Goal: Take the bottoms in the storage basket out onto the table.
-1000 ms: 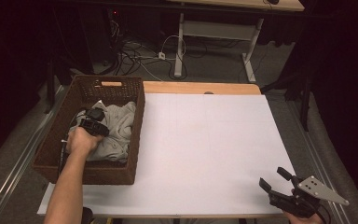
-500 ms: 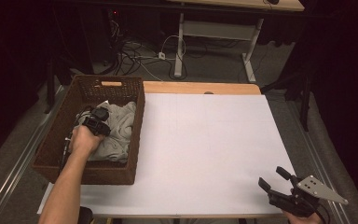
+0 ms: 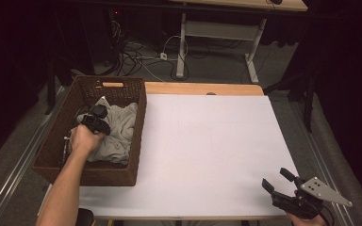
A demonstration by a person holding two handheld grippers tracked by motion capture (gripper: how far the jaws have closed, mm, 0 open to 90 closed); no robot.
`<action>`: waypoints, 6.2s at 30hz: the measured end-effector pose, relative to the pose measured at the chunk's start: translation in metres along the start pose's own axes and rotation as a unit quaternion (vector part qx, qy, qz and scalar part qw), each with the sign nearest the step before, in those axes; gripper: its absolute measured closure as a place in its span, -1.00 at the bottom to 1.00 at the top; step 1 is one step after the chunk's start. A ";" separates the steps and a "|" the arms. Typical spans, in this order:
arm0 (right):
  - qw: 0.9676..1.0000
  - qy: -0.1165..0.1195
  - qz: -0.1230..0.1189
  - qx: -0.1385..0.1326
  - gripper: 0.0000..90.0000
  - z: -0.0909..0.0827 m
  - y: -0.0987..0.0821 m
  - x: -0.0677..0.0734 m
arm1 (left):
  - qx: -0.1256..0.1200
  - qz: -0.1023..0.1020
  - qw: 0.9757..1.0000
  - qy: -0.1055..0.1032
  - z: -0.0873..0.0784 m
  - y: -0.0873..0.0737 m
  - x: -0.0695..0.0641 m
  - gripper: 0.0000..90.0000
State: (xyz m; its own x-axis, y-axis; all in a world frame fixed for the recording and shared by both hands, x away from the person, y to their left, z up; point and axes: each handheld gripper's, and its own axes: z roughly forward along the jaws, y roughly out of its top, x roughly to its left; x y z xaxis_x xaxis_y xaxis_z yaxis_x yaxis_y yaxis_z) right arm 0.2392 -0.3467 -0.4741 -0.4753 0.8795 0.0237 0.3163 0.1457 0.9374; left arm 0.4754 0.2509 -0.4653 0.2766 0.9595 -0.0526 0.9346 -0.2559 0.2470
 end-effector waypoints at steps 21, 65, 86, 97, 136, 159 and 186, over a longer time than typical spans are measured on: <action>1.000 0.005 -0.003 0.000 -0.52 0.000 0.000 0.001 | -0.099 0.009 0.993 -0.070 -0.058 -0.005 -0.007 0.74; 1.000 0.010 -0.009 0.002 -0.52 0.000 0.000 0.003 | -0.197 0.035 0.971 -0.128 -0.135 -0.014 0.000 0.75; 1.000 0.008 -0.008 0.000 -0.52 0.000 0.000 0.003 | -0.257 0.045 0.953 -0.156 -0.172 -0.024 0.009 0.76; 1.000 0.008 -0.008 0.001 -0.52 0.000 0.000 0.003 | -0.283 0.048 0.941 -0.180 -0.184 -0.024 0.007 0.76; 1.000 0.009 -0.006 0.000 -0.52 0.000 0.000 0.002 | -0.296 0.105 0.923 -0.224 -0.216 -0.007 -0.057 0.76; 1.000 0.009 -0.006 0.000 -0.52 -0.001 0.000 0.002 | -0.289 0.160 0.910 -0.250 -0.214 0.007 -0.109 0.75; 1.000 0.011 -0.005 0.001 -0.52 0.000 0.000 0.002 | -0.265 0.198 0.903 -0.274 -0.182 0.028 -0.168 0.75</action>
State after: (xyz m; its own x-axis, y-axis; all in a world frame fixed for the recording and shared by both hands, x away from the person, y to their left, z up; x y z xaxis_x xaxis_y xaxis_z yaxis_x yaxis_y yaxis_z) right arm 0.2379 -0.3452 -0.4743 -0.4966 0.8677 0.0218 0.3130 0.1556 0.9369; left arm 0.4143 0.1044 -0.2736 0.7705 0.5655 -0.2943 0.5400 -0.3336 0.7727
